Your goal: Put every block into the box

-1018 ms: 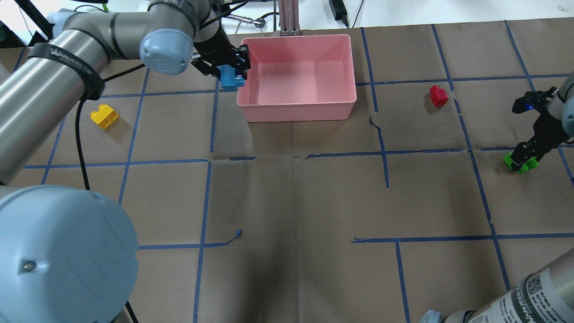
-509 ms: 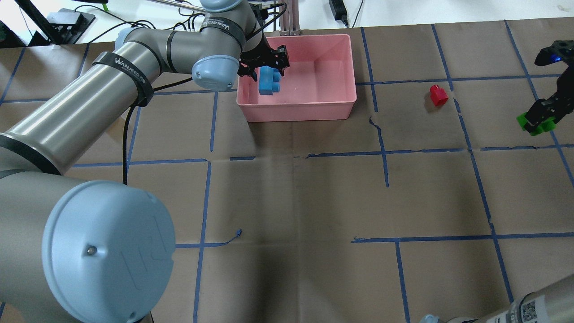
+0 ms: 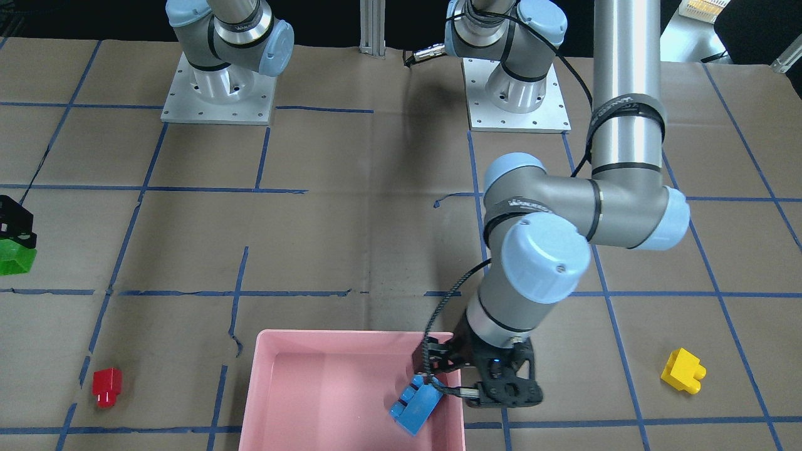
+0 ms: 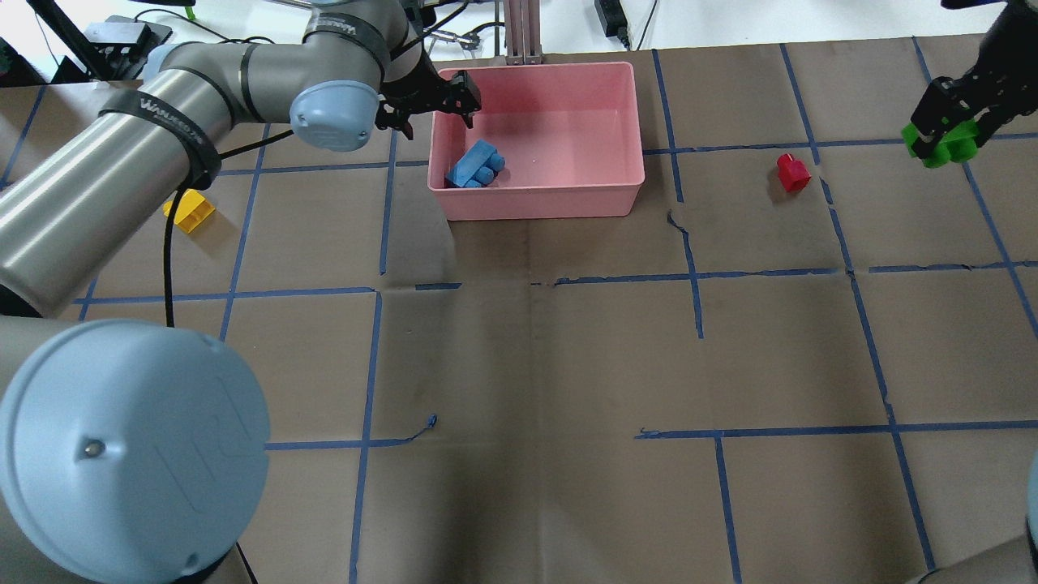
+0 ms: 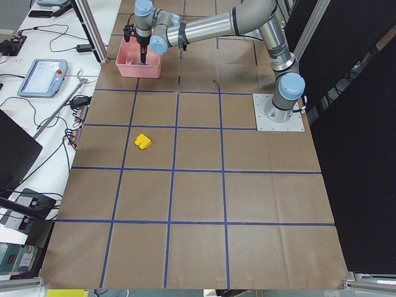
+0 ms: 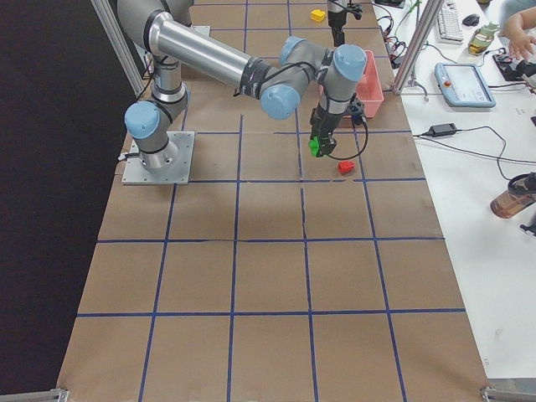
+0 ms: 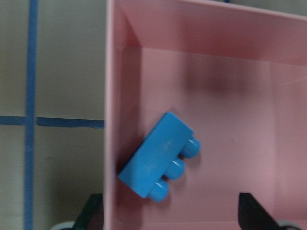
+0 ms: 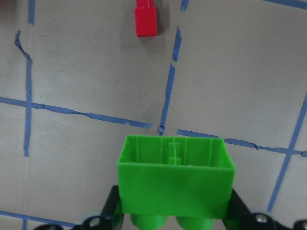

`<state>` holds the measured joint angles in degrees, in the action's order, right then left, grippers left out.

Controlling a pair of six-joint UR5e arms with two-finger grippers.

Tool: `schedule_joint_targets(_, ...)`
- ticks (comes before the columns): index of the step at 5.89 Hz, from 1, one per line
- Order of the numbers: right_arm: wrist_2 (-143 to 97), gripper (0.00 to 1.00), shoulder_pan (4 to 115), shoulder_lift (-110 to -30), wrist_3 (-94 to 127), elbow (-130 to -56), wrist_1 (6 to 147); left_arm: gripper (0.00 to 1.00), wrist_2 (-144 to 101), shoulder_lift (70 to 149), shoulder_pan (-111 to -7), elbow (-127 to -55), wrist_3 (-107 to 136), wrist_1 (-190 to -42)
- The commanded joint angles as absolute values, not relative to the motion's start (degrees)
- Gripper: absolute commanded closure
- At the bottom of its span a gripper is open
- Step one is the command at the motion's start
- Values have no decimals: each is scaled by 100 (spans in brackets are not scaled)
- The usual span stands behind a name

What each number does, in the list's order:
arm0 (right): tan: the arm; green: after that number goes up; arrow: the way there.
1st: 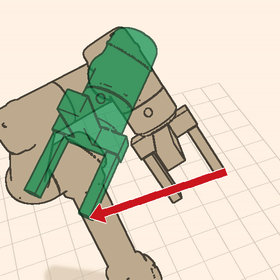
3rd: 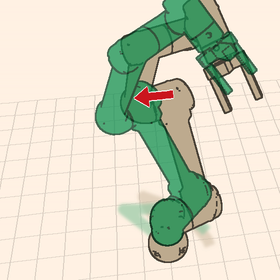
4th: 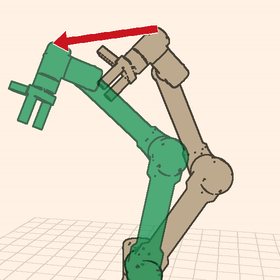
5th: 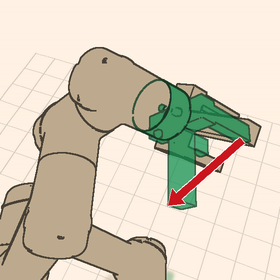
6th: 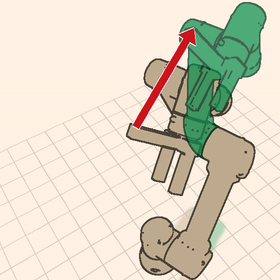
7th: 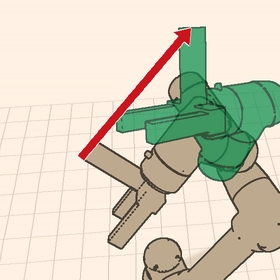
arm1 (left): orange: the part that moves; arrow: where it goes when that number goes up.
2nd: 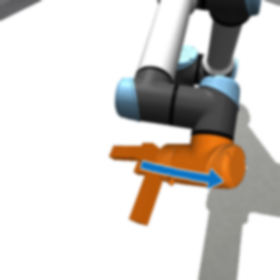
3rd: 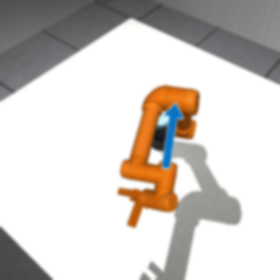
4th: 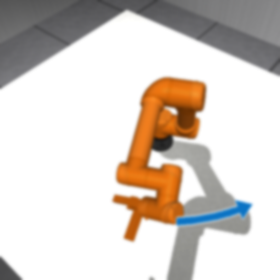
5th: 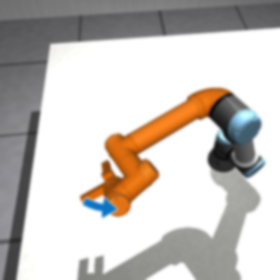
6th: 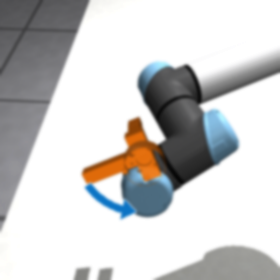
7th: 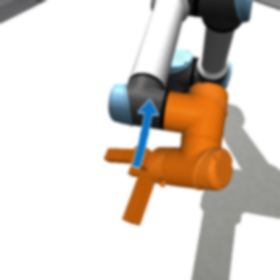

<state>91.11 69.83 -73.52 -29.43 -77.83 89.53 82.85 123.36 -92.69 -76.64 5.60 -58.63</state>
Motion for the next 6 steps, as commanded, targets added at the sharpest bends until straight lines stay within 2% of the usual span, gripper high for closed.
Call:
schedule_joint_targets(1,8790,65,7940,-7278,-1441,-7506,8833,1,8837,12016,-8345,-7848,-271,-6073)
schedule_joint_targets(3,8780,65,9022,-6814,64,-6877,8894,1,8912,12232,-7081,-7866,-2405,-6695)
schedule_joint_targets(5,8780,65,9587,-5692,737,-5972,9130,1,9479,12479,-6892,-7910,-5093,-6558)
schedule_joint_targets(6,8528,65,9719,-5208,817,-5802,9489,1,9422,12611,-6656,-8084,-5776,-6217)
